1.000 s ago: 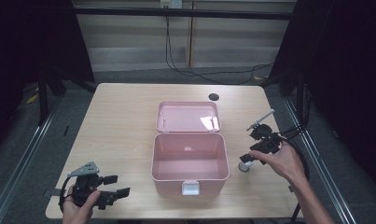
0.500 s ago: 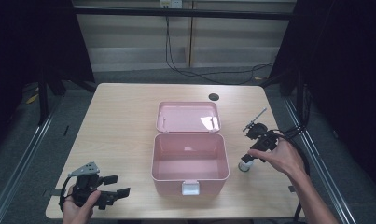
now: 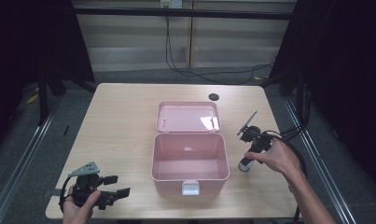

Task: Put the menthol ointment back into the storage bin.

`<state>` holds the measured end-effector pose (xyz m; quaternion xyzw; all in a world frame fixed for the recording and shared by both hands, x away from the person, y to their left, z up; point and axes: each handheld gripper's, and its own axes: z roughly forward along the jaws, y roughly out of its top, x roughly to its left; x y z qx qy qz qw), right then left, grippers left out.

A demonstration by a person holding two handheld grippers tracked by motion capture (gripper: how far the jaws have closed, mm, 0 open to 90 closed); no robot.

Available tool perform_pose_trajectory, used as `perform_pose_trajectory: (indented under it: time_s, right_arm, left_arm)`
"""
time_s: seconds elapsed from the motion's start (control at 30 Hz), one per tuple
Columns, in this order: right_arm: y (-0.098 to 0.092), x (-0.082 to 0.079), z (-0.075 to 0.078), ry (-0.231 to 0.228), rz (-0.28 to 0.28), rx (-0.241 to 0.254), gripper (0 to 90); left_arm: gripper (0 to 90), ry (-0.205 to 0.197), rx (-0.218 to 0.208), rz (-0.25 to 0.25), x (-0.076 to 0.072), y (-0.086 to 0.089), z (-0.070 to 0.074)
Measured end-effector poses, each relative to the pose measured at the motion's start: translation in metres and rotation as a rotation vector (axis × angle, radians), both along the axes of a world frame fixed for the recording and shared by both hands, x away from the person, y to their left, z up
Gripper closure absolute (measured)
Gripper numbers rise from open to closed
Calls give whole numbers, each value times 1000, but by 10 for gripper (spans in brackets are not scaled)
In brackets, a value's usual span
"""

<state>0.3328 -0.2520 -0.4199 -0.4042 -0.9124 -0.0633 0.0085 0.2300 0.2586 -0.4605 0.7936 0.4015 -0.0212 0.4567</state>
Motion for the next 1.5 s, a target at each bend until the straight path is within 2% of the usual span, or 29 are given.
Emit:
perform_pose_trajectory:
  time_s: [0.07,0.23,0.43,0.57,0.63,0.97,1.1,1.3,1.43,1.5]
  right_arm:
    - [0,1,-3,26,5,1,433]
    - [3,0,-4,18,16,-9,461]
    - [2,0,-11,29,18,-6,466]
    - [4,1,-13,30,26,-25,499]
    - [5,1,-15,44,15,-30,502]
    - [7,0,-14,45,18,-53,510]
    - [7,-2,-13,46,42,-58,510]
    - [5,-4,-9,39,28,-43,510]
    - [5,-5,-6,37,48,-57,510]
    - [5,-6,-5,31,38,-47,510]
  left_arm:
    - [183,-1,0,-2,0,0,0]
    - [183,0,0,-3,0,0,0]
    - [183,-2,2,2,0,0,0]
    - [183,0,0,4,0,0,0]
    - [183,1,0,4,0,0,0]
    - [183,1,-2,2,0,0,0]
    - [184,0,-1,1,0,0,0]
    - [183,-2,-3,1,0,1,0]
    - [183,-3,-2,1,0,1,1]
    - [183,-5,-3,0,0,1,1]
